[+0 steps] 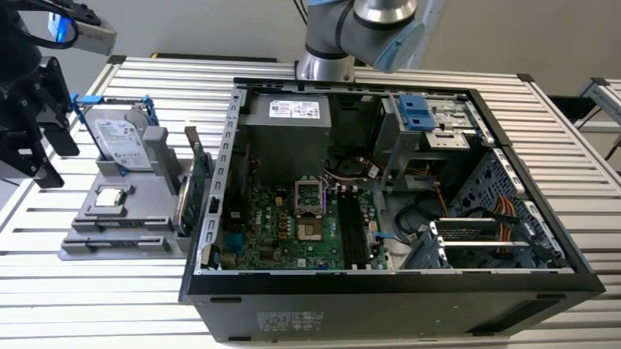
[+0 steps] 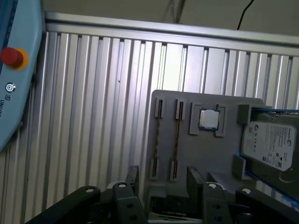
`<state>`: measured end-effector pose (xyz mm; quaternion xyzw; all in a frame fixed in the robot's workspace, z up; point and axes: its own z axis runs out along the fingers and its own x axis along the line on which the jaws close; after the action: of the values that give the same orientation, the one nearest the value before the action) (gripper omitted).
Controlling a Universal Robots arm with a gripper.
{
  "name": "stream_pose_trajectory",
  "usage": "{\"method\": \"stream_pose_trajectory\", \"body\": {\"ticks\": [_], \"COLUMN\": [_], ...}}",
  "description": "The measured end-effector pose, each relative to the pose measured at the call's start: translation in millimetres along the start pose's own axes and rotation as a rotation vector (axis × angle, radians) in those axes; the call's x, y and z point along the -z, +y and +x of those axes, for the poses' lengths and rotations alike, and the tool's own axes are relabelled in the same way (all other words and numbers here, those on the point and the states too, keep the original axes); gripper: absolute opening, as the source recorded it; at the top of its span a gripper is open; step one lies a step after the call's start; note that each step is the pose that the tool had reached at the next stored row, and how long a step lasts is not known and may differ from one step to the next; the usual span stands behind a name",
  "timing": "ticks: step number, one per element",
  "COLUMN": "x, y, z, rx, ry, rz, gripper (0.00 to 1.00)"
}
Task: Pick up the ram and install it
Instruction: 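Pick up the ram and move it above insertion slot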
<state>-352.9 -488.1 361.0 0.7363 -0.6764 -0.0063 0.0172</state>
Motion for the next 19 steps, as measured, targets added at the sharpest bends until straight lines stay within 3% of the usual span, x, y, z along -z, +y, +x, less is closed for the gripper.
{"method": "stream_pose_trajectory", "body": {"ticks": [13,19], "x": [-12.0,-14.1], "y": [-0.4,-0.4], "z": [-0.8,-0.9], "rx": [-0.013,-0.018], "ry": [-0.0004,-0.0005], "rz": [0.0002,-0.0001], "gripper": [1.0,1.0]}}
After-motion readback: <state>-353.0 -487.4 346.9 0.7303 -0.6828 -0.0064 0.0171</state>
